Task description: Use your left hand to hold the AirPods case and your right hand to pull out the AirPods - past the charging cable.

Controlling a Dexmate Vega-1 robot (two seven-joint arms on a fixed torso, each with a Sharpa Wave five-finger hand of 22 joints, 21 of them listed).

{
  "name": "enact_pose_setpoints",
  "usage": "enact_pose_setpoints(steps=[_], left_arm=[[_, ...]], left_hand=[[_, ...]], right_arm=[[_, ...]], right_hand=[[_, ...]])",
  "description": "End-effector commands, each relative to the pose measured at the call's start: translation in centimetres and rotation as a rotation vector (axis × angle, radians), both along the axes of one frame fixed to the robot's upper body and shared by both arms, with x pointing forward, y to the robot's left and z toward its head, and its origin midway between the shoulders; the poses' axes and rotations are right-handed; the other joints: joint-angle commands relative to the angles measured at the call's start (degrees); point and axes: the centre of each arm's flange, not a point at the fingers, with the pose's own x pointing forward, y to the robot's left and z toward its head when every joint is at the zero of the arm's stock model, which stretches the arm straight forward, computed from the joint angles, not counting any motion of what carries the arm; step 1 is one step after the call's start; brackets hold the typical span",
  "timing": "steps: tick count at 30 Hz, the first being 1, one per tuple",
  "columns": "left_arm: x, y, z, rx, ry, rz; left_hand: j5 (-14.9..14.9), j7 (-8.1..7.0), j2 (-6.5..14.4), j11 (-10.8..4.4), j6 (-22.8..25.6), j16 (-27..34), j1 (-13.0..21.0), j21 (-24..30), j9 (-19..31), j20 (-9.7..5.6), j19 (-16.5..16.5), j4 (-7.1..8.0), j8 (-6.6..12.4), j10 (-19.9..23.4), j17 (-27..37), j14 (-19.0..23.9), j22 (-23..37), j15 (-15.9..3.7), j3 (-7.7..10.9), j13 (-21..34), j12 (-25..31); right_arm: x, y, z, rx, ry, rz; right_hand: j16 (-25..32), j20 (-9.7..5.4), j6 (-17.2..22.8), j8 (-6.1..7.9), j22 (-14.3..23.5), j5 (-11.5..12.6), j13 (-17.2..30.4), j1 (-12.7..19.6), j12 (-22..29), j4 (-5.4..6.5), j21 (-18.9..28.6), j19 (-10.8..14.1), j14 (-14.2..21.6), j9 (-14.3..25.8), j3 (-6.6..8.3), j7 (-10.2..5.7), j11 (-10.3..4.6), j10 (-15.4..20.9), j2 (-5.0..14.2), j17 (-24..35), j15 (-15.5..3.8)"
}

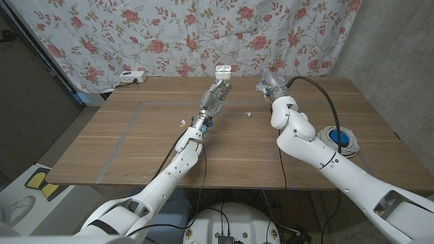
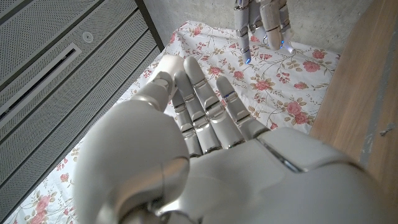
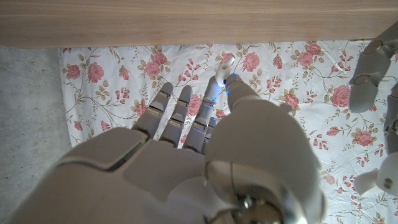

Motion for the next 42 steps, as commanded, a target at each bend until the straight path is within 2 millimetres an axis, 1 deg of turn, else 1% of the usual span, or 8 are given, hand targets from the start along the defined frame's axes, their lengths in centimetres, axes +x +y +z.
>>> enact_pose_setpoints(steps=[1,4,18,22,29,34,37,42], left_arm=[[-0.1,0.3,0.0,-0.009,-0.001,0.007],[-0.1,0.2,0.1,-0.007,-0.005,0.007],[-0.6,0.2,-0.2,-0.021,0.0,0.019],[-0.4,0.2,-0.8,-0.025,0.02,0.011],[-0.4,0.6,-1.3,-0.031,0.019,0.016],[-0.5,0.9,-0.8,-0.009,0.007,0.028],[-0.3,0.8,-1.0,-0.023,0.013,0.019],[-0.4,0.3,-1.7,-0.028,0.022,0.009]], left_hand=[[0.35,-0.07,1.73,0.06,0.64,-0.31,1.3,0.48,13.67,0.04,-0.09,0.17,5.88,-0.15,0.03,0.09,0.04,0.08,0.81,0.22,0.0],[0.35,-0.1,1.71,0.03,0.73,-0.28,1.29,0.49,13.67,0.04,-0.11,0.15,5.97,-0.05,0.01,0.17,0.04,0.02,0.8,0.18,0.03],[0.35,-0.02,1.69,-0.06,0.67,-0.24,1.28,0.54,13.49,0.04,-0.13,0.12,6.07,0.0,0.08,0.12,0.04,0.07,0.83,0.2,0.06],[0.34,-0.13,1.7,-0.05,0.68,-0.26,1.28,0.58,13.55,0.0,-0.08,0.12,6.19,0.04,0.0,0.18,0.04,0.03,0.83,0.09,0.03],[0.34,-0.19,1.71,-0.03,0.64,-0.26,1.24,0.61,13.54,0.06,-0.09,0.14,6.29,-0.04,0.05,0.12,0.03,0.08,0.8,0.13,0.05],[0.35,-0.22,1.75,0.08,0.61,-0.25,1.21,0.63,13.47,0.04,-0.11,0.18,6.33,0.03,0.02,0.16,0.03,0.04,0.83,0.12,0.07],[0.35,0.01,1.72,0.15,0.81,-0.19,1.25,0.65,13.36,0.02,-0.09,0.12,6.4,-0.07,0.08,0.2,0.03,0.05,0.83,0.18,0.08],[0.34,-0.1,1.7,0.02,0.55,-0.18,1.22,0.66,13.39,0.02,-0.12,0.12,6.43,0.08,0.09,0.22,0.03,0.16,0.81,0.01,0.06]], right_arm=[[1.1,0.1,-0.9,0.009,0.026,0.002],[1.2,0.1,-1.1,0.016,0.031,0.003],[1.4,0.0,-1.1,0.007,0.04,0.01],[1.4,0.0,-1.4,0.006,0.054,0.008],[1.3,0.2,-1.6,0.004,0.051,0.003],[1.5,0.4,-1.6,0.009,0.052,0.005],[1.5,0.5,-1.6,0.007,0.051,0.009],[1.5,0.6,-1.8,0.001,0.054,0.0]], right_hand=[[-0.3,-0.13,0.58,-0.01,0.17,0.14,0.03,0.57,0.37,0.3,0.26,0.64,0.55,0.16,0.16,0.04,-0.05,0.28,-0.04,0.16,-6.92],[-0.3,-0.21,0.61,-0.04,0.17,0.12,-0.11,0.54,0.43,0.34,0.24,0.67,0.61,0.16,0.13,0.03,-0.24,0.35,-0.01,0.19,-6.91],[-0.32,-0.16,0.81,-0.05,0.18,0.1,-0.17,0.54,0.66,0.37,0.21,0.78,0.87,0.18,0.1,-0.02,-0.21,0.16,0.02,0.22,-7.07],[-0.34,-0.13,0.86,-0.06,0.18,0.1,-0.24,0.59,0.76,0.33,0.18,0.78,1.0,0.18,0.12,-0.02,-0.21,0.25,0.01,0.21,-7.05],[-0.38,-0.18,0.9,-0.1,0.18,0.09,-0.39,0.58,0.84,0.36,0.15,0.8,0.99,0.19,0.1,-0.02,-0.2,0.22,0.05,0.26,-7.15],[-0.42,-0.15,0.94,-0.11,0.18,0.09,-0.28,0.57,0.99,0.36,0.15,0.86,1.15,0.19,0.12,0.01,-0.24,0.11,0.02,0.23,-7.06],[-0.41,-0.16,0.99,-0.11,0.18,0.08,-0.31,0.54,1.04,0.4,0.13,0.85,1.13,0.19,0.09,-0.01,-0.16,0.08,0.05,0.28,-7.07],[-0.43,-0.12,0.99,-0.13,0.18,0.08,-0.38,0.52,1.11,0.42,0.1,0.83,1.15,0.2,0.07,0.0,-0.18,0.12,0.05,0.3,-7.12]])
